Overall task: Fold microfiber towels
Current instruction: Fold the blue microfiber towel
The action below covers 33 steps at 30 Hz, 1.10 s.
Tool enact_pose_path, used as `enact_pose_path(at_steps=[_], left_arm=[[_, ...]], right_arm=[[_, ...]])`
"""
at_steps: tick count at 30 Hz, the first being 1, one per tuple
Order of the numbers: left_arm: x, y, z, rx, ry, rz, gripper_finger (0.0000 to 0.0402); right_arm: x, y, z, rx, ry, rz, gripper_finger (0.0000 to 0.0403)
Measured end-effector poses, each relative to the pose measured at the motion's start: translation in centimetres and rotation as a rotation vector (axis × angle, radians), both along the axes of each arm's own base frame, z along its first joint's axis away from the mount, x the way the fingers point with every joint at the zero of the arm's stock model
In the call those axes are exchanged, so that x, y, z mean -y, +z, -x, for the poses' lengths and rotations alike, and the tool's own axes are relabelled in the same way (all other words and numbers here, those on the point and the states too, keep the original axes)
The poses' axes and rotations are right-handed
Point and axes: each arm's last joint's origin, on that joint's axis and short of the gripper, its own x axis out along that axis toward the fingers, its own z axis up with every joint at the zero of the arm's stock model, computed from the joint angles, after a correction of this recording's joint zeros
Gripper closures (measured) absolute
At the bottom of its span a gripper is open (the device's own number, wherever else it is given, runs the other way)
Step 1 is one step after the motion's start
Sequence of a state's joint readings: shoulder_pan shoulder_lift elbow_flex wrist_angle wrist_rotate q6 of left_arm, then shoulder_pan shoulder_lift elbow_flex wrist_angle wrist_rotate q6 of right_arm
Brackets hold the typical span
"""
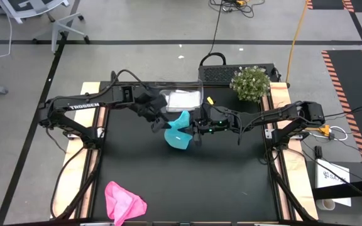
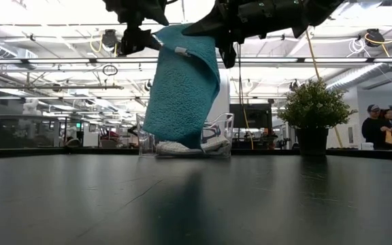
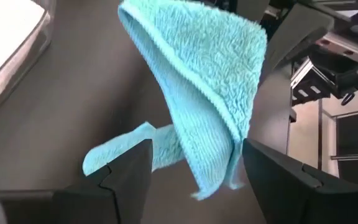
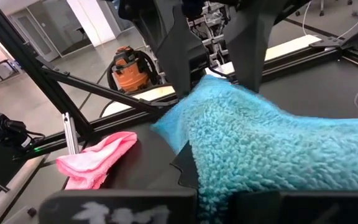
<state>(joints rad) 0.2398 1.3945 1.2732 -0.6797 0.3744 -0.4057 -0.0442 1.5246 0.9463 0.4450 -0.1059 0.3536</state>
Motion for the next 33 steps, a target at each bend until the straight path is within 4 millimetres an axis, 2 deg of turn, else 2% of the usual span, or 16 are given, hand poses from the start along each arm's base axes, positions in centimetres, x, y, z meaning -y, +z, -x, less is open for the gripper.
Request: enact_pose_path(at_steps=[4, 7, 11, 16, 18, 33], left_arm=[[0.0, -0.01, 0.01, 0.0, -0.002, -0.002, 0.0168], [0.27, -0.21, 0.17, -0.028, -0.014, 0.009, 0.0198], [0.7, -0.35, 0.23, -0.05, -0.024, 0.002, 0.0262], [0.78, -0.27, 0.27, -0.043, -0.038, -0.021, 0.0365], [0.74, -0.28, 0.27, -0.043, -0.035, -0.038, 0.0391], [0.57, 0.04, -0.09, -0.004, 0.012, -0.056, 0.0394]], right_arm=[[0.0, 0.0, 0.0, 0.0, 0.0, 0.0, 0.0403], [0.02, 0.0, 0.0, 0.0, -0.003, 0.0, 0.0403], [0.01, 0.0, 0.0, 0.0, -0.004, 0.001, 0.0403], [0.02, 0.0, 0.0, 0.0, -0.004, 0.003, 0.0403], [0.01, 0.0, 0.0, 0.0, -0.003, 0.003, 0.0403], [0.01, 0.0, 0.0, 0.0, -0.004, 0.002, 0.0403]])
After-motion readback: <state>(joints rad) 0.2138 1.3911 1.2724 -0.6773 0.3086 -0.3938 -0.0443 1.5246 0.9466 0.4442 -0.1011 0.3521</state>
